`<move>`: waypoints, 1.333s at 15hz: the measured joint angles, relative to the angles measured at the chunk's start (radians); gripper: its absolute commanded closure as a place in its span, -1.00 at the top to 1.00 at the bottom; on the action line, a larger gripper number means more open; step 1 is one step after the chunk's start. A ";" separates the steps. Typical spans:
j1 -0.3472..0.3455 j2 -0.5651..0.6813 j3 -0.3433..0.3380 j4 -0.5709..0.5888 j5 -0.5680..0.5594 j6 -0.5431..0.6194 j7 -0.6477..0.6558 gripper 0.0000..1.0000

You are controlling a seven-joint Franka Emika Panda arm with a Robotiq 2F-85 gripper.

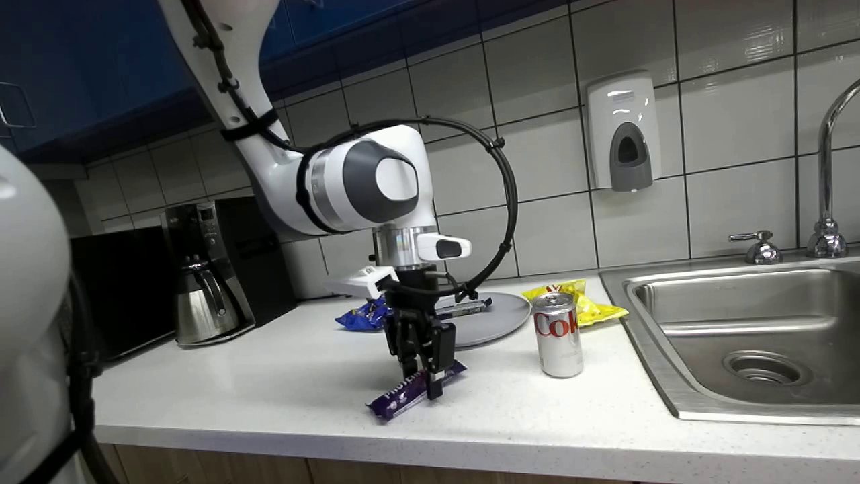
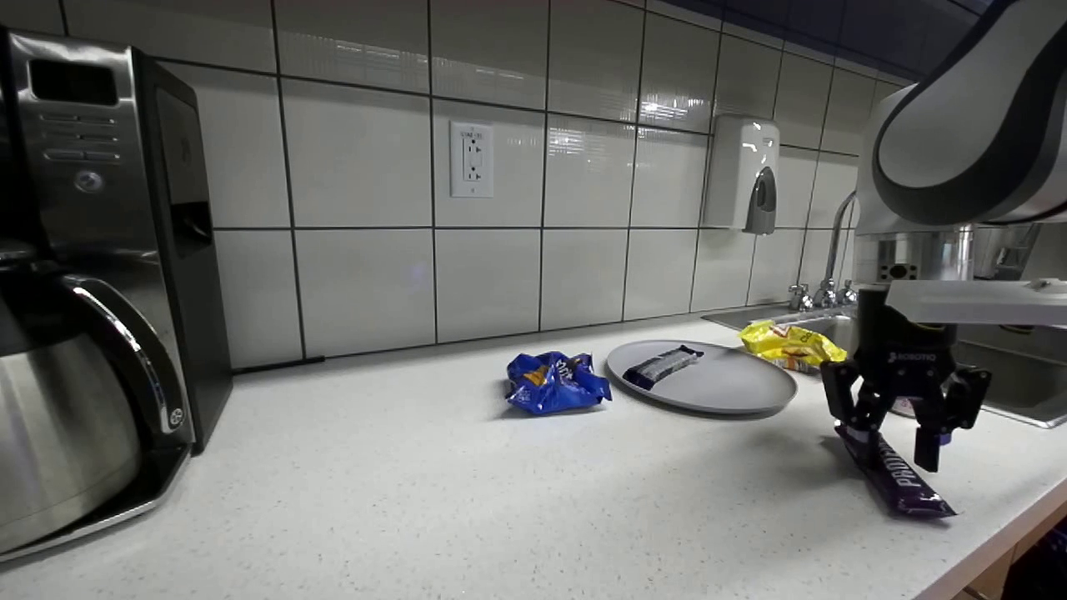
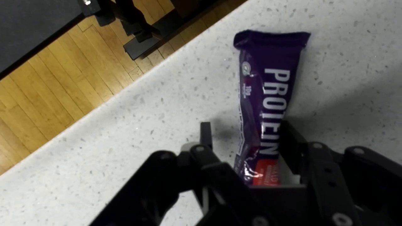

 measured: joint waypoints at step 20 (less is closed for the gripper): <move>0.000 -0.049 0.005 0.115 0.019 -0.016 0.090 -0.92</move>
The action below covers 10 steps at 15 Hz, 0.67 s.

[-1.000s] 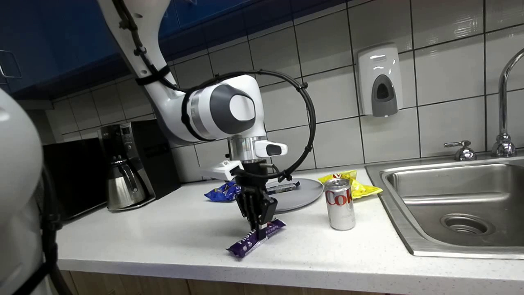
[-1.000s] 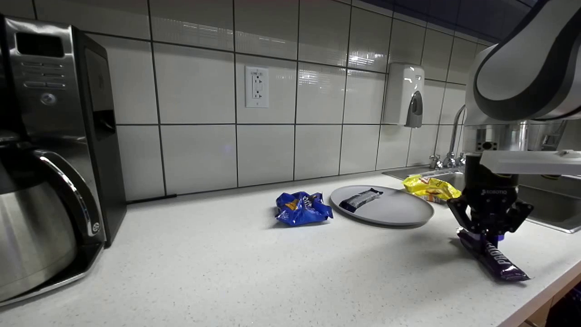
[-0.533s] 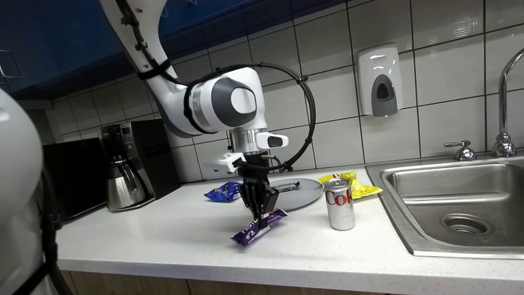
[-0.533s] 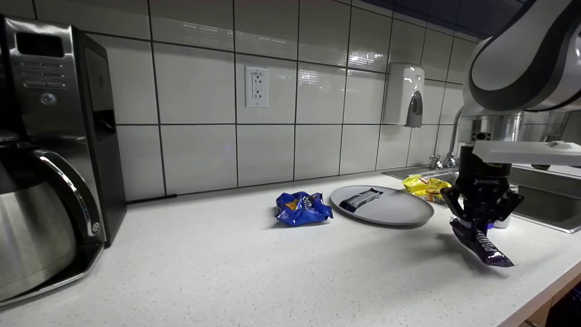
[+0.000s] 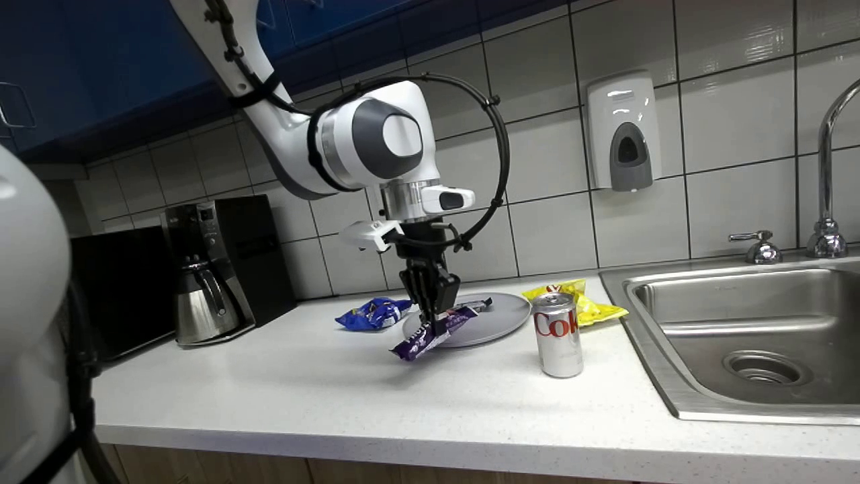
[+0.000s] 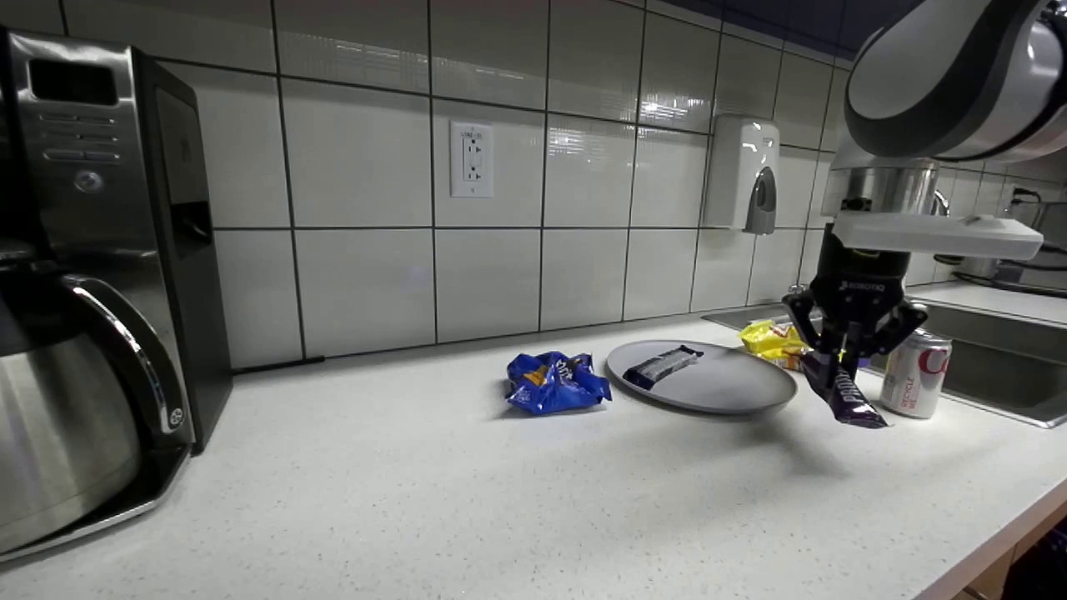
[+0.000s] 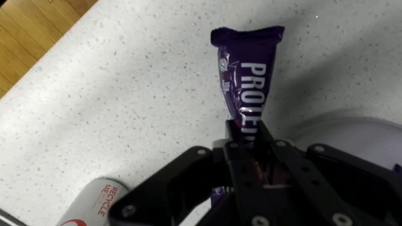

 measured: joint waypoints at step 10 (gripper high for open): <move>0.001 0.065 0.014 0.123 0.054 0.003 0.215 -0.92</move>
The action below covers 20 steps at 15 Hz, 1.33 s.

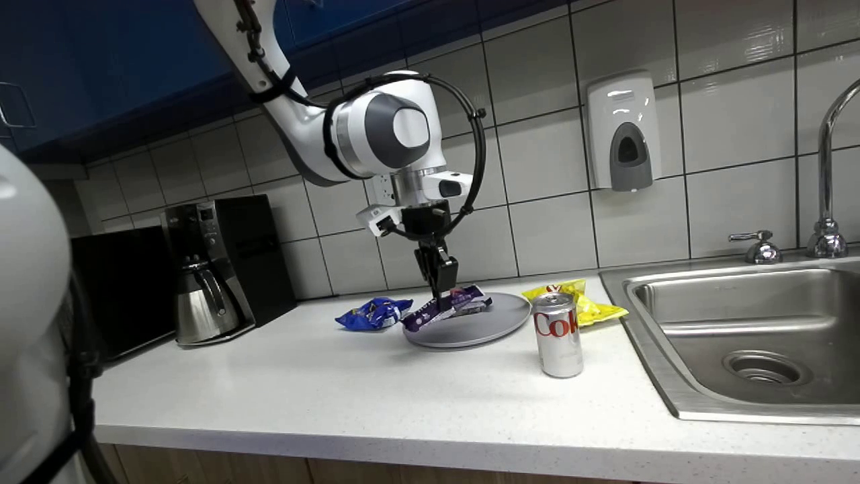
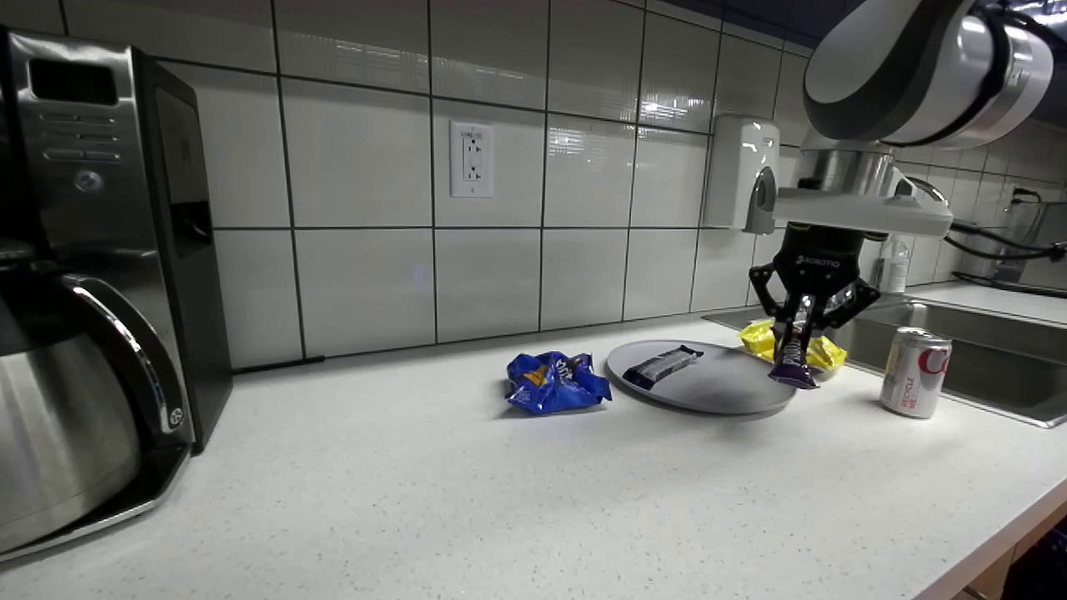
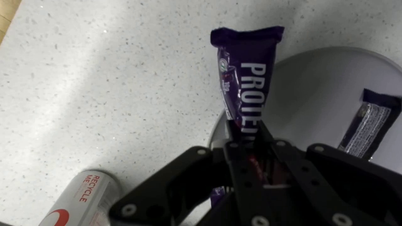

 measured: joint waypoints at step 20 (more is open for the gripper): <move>0.052 0.256 0.000 0.234 0.068 0.002 0.194 0.72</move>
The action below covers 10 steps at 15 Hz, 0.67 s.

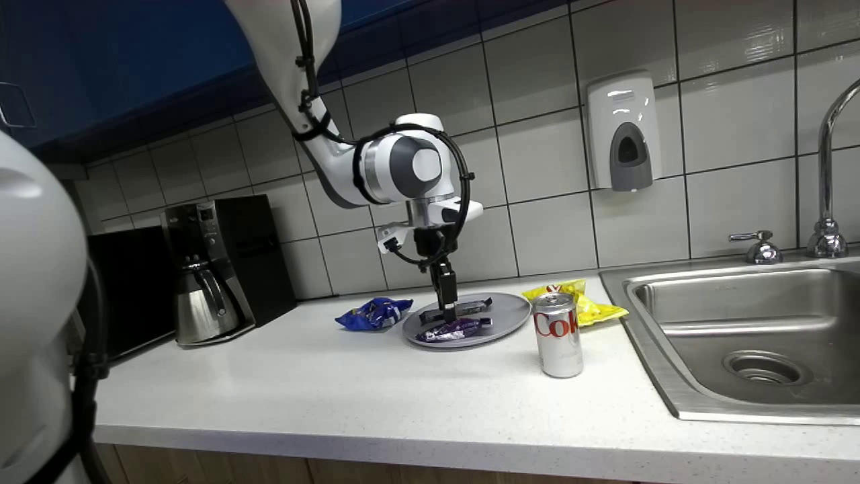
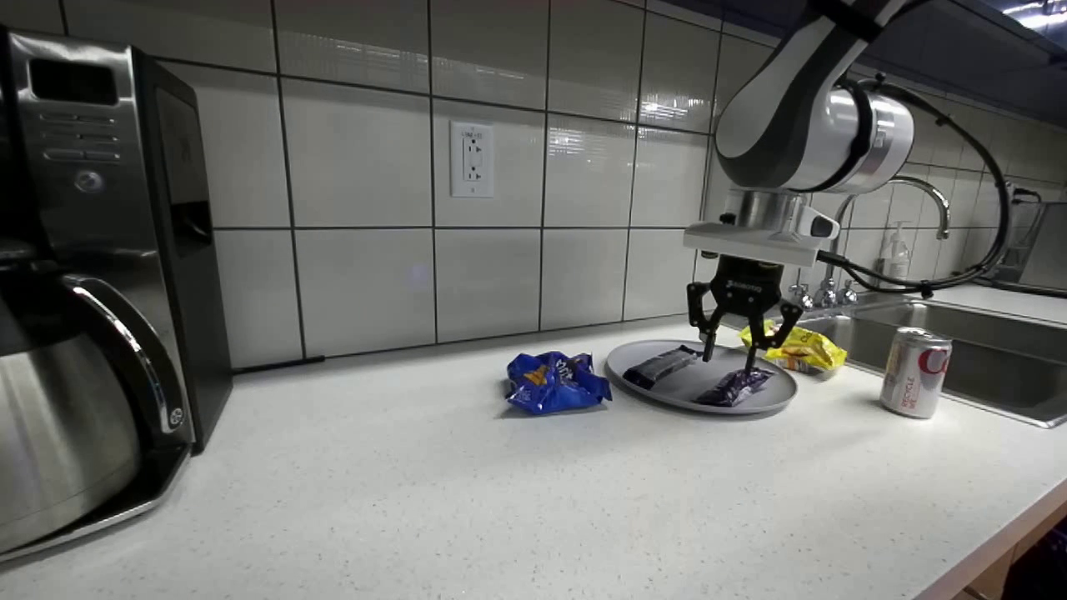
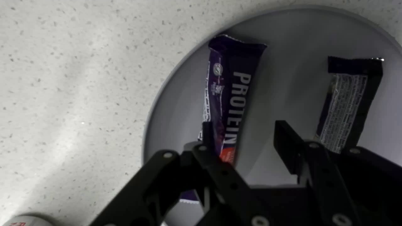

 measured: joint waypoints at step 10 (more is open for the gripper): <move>0.030 -0.131 0.011 -0.082 -0.031 0.000 -0.168 1.00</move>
